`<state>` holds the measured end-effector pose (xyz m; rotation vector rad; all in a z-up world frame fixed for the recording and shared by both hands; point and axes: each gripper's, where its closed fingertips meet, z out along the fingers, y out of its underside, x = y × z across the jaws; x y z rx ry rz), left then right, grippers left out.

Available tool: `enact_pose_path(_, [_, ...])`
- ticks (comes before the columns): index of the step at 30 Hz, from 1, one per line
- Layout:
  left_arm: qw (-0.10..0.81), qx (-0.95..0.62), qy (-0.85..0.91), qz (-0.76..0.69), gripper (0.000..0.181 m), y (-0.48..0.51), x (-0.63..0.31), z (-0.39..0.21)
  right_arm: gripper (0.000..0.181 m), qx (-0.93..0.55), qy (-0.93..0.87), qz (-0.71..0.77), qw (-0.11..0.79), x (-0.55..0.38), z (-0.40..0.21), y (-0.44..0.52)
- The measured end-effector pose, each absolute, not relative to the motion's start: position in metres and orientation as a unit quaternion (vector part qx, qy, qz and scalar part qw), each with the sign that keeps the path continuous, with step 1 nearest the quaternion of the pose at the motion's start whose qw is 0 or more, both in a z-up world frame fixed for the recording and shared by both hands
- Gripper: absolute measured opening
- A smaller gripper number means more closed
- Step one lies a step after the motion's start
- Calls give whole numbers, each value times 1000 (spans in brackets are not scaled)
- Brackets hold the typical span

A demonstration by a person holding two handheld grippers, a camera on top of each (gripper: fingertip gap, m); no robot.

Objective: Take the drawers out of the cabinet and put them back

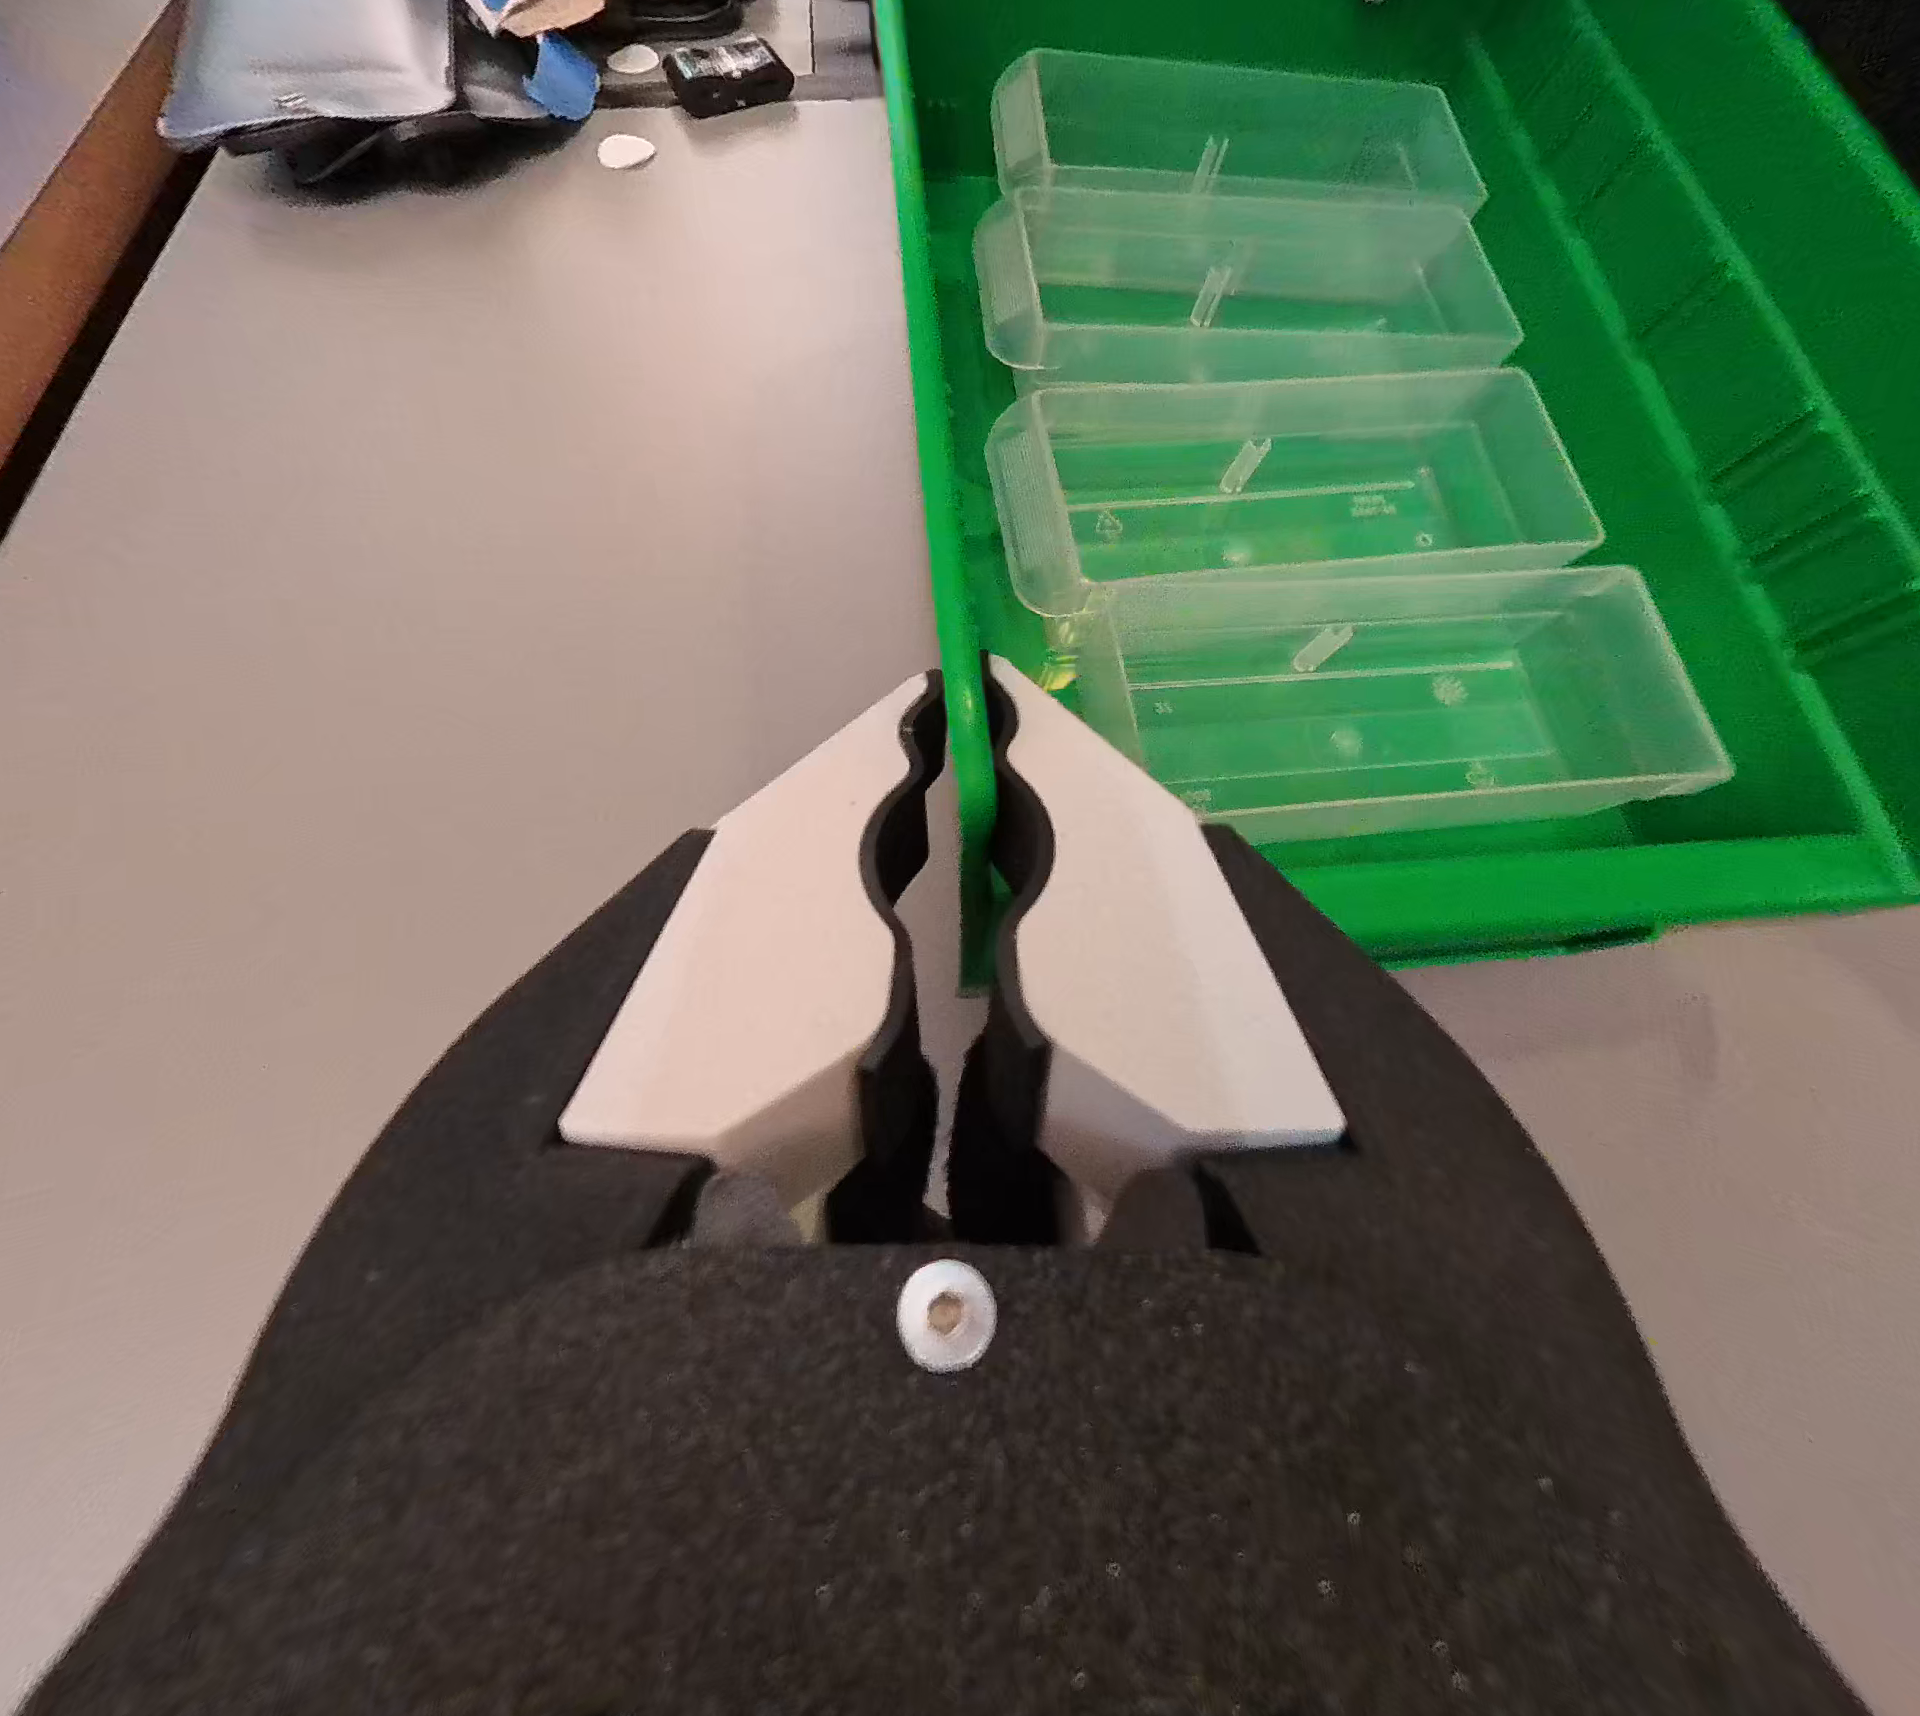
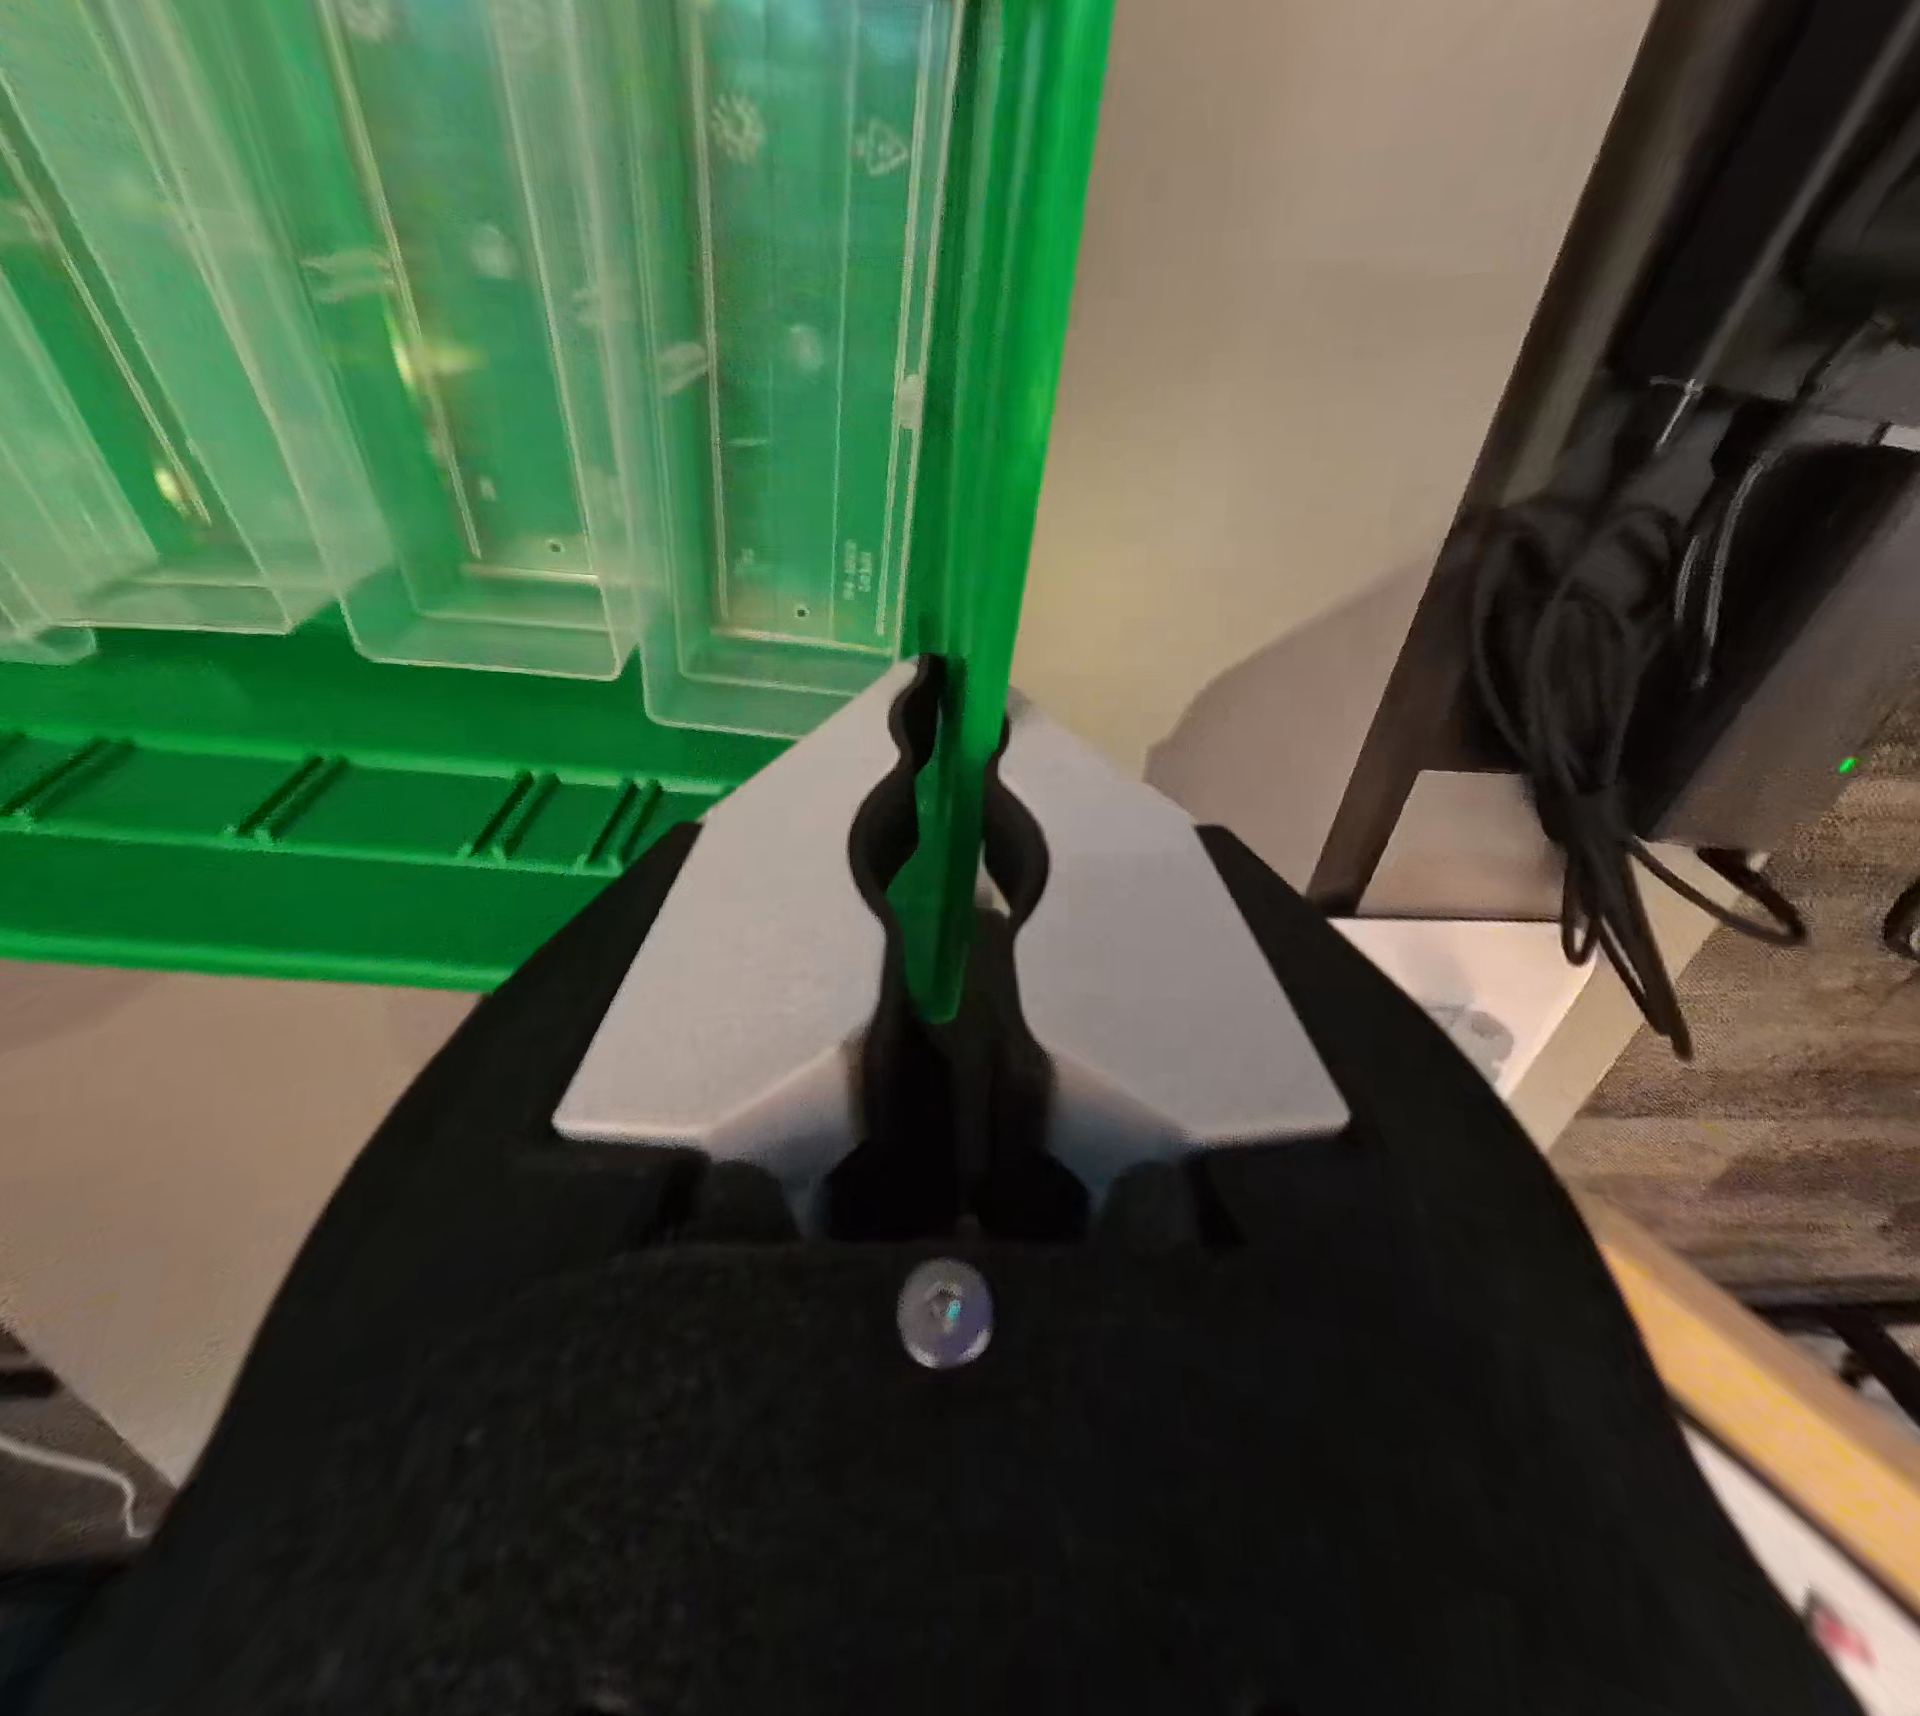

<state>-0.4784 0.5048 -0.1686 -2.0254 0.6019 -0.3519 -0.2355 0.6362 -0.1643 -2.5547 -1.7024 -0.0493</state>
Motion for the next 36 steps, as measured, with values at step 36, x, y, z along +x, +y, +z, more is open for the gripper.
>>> enact_pose_path(36, [484,-806,141,-310,35,391,-383,-109,54,-809,-57,53,583,-73,-66,286])
